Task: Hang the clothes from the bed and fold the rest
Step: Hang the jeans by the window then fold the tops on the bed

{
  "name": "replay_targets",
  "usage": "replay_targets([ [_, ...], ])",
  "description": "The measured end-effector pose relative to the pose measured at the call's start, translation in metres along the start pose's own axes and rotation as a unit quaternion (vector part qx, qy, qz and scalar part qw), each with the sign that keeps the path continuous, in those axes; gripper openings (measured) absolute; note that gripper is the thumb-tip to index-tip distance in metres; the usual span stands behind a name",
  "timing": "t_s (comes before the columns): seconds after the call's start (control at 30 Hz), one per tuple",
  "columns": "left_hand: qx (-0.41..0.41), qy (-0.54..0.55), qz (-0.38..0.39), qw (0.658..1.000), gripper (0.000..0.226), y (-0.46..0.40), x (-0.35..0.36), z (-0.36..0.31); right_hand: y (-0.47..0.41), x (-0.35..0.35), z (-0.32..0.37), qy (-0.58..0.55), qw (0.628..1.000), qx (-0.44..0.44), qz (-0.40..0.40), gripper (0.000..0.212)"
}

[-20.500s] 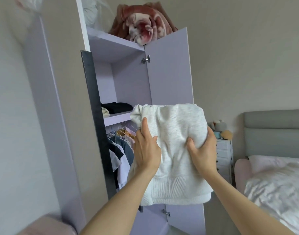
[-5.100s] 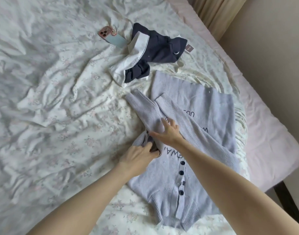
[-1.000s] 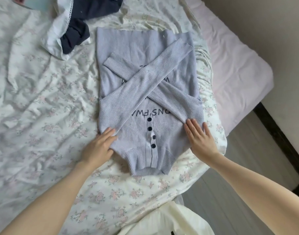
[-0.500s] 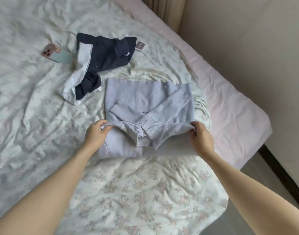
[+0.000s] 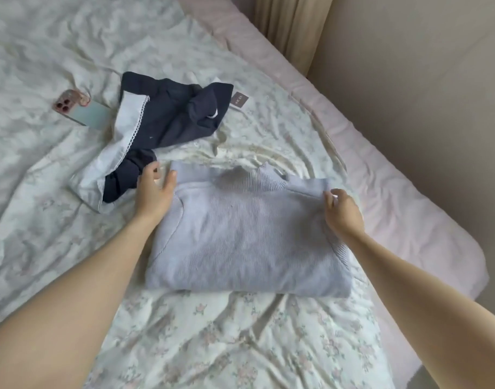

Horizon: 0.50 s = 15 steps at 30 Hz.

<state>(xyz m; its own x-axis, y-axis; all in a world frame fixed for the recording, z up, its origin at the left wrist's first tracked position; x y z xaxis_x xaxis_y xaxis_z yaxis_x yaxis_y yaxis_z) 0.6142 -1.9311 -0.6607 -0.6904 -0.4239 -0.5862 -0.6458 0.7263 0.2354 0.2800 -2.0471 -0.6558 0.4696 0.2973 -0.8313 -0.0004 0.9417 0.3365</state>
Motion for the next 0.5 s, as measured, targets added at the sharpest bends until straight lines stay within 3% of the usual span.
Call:
replay_targets([
  [0.3, -0.137, -0.174, 0.049, 0.974, 0.065, 0.05, 0.022, 0.043, 0.047, 0.026, -0.04, -0.079, 0.995, 0.04, -0.043, 0.042],
  [0.5, -0.183, -0.057, 0.106, 0.976, 0.072, 0.043, 0.011, 0.051, 0.046, 0.008, -0.031, -0.132, 0.98, 0.146, 0.038, 0.026],
])
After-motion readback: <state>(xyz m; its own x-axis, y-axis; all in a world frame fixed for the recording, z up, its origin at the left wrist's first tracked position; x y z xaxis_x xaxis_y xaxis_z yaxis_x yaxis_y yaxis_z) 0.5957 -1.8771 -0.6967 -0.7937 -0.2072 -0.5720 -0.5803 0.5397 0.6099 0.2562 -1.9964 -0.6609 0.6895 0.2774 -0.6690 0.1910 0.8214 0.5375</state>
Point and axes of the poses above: each hand's wrist, its own y-axis away from the middle knuckle, its own x-axis out of the palm, z = x × y, the point moved 1 cm from there along -y, towards the middle knuckle, and after that the axes turned 5 degrees about z, right-handed, at the moved point
